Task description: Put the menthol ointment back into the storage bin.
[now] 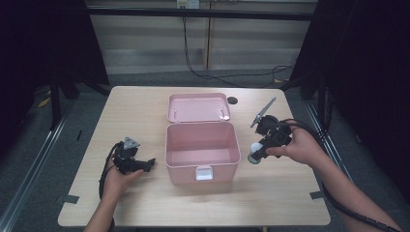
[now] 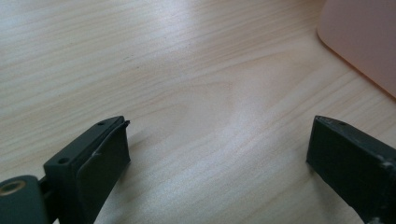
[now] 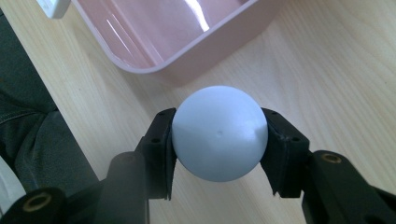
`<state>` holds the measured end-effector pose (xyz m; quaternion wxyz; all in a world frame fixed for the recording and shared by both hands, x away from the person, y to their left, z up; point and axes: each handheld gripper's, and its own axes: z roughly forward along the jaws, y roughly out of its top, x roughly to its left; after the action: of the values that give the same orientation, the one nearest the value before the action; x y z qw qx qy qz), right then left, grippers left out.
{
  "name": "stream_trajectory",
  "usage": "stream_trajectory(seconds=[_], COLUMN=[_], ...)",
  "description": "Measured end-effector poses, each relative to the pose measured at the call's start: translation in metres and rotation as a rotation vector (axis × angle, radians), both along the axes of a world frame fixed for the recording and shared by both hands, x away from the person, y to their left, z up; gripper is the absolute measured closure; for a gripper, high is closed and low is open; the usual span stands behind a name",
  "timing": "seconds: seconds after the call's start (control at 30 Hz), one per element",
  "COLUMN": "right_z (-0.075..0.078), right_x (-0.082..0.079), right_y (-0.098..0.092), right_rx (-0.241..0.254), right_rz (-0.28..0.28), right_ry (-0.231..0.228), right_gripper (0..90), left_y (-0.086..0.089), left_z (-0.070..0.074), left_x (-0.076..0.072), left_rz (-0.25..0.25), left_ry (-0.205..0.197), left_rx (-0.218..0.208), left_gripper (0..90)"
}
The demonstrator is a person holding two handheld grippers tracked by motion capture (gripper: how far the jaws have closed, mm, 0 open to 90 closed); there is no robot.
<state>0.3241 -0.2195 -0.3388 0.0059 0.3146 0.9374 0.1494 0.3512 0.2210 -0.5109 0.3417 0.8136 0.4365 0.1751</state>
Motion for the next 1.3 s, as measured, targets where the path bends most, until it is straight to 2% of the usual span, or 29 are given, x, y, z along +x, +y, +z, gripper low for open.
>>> stream_trajectory(seconds=[0.87,1.0,1.3], right_z=[0.033,0.039,0.051], right_x=[0.021,0.024,0.032], right_y=[0.014,0.017,0.026], right_rx=[-0.021,-0.044,-0.053], right_rz=[-0.017,-0.012,-0.023], right_ry=[-0.024,-0.017,-0.024], right_gripper=[50.4,50.4,50.4], left_y=[0.0,0.0,-0.001], left_z=[0.0,0.0,0.0], left_x=[0.0,0.0,0.0], left_rz=[-0.003,-0.003,-0.015], left_ry=[0.004,0.005,0.01], left_rx=[0.002,0.003,0.003], left_gripper=[4.4,4.3,3.0])
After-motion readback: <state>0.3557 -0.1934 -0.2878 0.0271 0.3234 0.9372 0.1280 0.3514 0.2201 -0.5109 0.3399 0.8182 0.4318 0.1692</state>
